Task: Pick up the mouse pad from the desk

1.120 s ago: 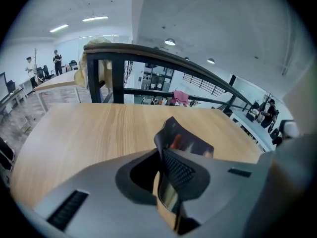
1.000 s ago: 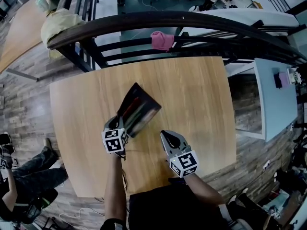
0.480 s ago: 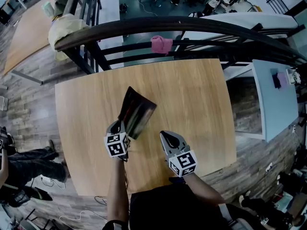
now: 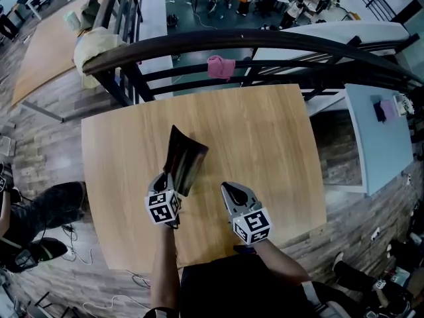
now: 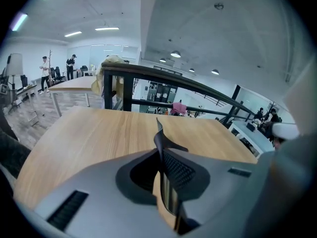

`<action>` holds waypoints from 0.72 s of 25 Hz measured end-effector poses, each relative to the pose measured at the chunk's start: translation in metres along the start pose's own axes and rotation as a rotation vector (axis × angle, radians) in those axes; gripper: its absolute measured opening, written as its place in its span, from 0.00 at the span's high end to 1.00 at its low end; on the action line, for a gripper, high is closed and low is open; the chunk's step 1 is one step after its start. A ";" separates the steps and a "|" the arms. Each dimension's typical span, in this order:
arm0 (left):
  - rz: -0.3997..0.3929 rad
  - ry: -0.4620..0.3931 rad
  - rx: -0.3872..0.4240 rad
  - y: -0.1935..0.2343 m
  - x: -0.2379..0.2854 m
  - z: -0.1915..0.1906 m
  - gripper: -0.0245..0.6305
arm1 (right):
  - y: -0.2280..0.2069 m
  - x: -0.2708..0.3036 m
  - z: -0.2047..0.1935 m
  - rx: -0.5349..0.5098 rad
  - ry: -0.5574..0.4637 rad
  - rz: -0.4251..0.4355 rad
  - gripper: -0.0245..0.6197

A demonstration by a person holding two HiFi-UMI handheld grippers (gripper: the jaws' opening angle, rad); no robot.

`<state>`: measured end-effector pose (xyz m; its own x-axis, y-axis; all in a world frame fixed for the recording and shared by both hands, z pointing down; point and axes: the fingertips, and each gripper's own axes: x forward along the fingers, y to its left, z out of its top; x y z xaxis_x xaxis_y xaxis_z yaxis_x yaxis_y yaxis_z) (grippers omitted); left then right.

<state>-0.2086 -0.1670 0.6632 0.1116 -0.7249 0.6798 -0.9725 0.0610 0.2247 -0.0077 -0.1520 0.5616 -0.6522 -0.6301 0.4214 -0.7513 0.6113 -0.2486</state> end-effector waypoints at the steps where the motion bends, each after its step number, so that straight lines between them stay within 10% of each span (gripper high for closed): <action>1: 0.003 -0.004 -0.002 -0.001 -0.003 -0.001 0.90 | 0.000 -0.002 0.000 -0.001 -0.003 0.000 0.91; 18: 0.019 -0.105 -0.015 -0.036 -0.072 -0.006 0.90 | -0.002 -0.046 0.003 -0.022 -0.047 0.004 0.91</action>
<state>-0.1803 -0.1129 0.6107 0.0699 -0.7913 0.6074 -0.9711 0.0852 0.2228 0.0231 -0.1261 0.5401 -0.6598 -0.6490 0.3787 -0.7464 0.6243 -0.2305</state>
